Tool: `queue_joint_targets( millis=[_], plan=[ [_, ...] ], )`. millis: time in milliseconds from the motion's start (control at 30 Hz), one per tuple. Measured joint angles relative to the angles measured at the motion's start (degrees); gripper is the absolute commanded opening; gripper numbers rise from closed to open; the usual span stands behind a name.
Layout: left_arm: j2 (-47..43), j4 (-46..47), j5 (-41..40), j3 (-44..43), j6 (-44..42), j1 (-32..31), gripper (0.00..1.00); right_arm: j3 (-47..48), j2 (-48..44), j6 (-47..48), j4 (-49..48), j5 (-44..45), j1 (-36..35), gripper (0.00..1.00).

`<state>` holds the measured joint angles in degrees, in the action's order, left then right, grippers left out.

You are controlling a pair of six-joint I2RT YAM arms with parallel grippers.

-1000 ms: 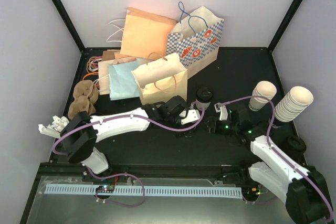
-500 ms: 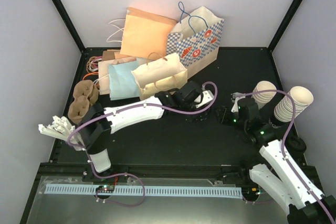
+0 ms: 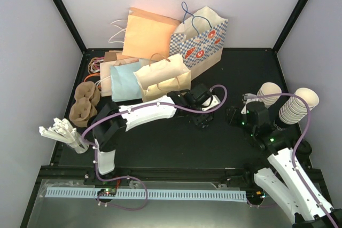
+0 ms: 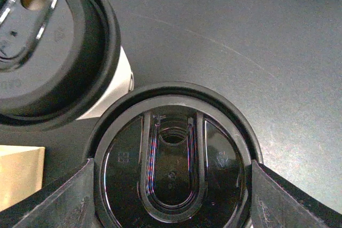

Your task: Pack the takeout coffee

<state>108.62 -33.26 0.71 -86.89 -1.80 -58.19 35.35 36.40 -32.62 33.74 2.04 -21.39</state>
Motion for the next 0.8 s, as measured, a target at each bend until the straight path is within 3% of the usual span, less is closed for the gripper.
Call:
queue_joint_targets(
  millis=[133,233,367,533,667,800],
  plan=[
    [0.2,-0.7,0.9,0.0,0.1,0.0,0.82,0.0,0.7,0.2,0.0,-0.3,0.0,0.55],
    [0.0,-0.5,1.0,0.4,0.0,0.0,0.99,0.0,1.0,0.6,0.0,-0.9,0.0,0.59],
    [-1.1,-0.8,0.7,1.1,0.4,0.0,0.99,0.0,1.3,1.2,0.0,-1.3,0.0,0.63],
    [-3.8,-0.9,0.4,1.1,0.4,0.0,0.99,1.8,3.6,2.5,0.2,-2.1,0.0,0.77],
    [-5.6,-3.1,0.0,0.4,0.9,0.0,0.99,4.3,5.7,3.5,0.7,-2.7,0.0,1.0],
    [-11.3,-6.3,-1.7,0.0,1.8,0.0,0.99,10.1,11.1,4.6,3.3,-2.8,0.0,1.0]
  ],
)
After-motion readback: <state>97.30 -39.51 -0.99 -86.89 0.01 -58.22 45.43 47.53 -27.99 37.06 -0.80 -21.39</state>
